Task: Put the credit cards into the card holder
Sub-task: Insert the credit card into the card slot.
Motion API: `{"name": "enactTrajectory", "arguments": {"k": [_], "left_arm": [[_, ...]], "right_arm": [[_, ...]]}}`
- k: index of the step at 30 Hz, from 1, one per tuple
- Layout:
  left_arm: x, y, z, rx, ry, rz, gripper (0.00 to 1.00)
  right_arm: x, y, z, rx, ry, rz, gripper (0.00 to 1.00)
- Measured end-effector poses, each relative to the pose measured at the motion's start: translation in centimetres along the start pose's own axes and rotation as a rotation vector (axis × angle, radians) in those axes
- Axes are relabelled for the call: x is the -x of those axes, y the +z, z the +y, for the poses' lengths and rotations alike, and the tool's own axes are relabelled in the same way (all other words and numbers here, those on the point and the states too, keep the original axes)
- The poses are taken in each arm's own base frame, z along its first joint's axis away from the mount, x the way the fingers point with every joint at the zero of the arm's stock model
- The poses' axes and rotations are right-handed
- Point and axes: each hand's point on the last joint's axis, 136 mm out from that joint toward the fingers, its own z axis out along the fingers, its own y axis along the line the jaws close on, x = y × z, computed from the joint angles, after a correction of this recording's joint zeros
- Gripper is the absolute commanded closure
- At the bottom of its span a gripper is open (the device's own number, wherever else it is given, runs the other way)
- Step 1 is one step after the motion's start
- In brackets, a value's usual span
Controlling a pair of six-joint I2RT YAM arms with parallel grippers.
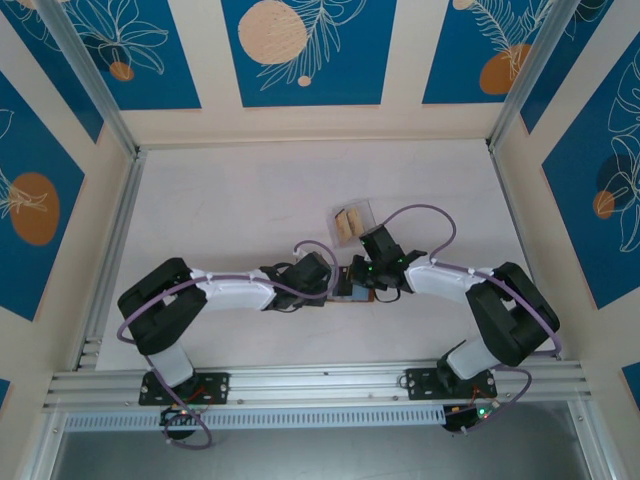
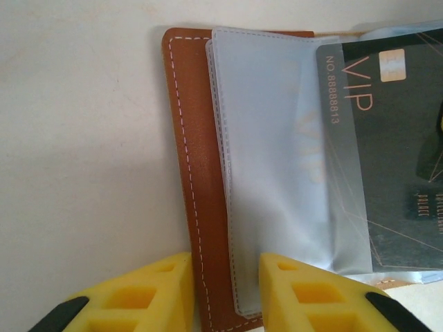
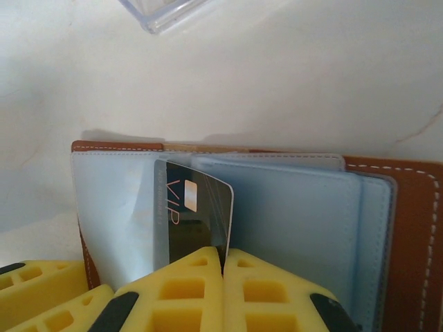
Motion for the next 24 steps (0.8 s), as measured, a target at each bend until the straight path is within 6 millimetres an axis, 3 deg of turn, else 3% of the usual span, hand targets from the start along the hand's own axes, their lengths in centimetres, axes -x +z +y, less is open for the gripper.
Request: {"name": "enactTrajectory", "arguments": {"k": [24], "left_arm": [[0.0,0.0,0.0,0.001,0.000,0.001,0.69]], "right_arm": [[-0.4,1.9,2.0,0.114,-0.045,0.035,1.00]]}}
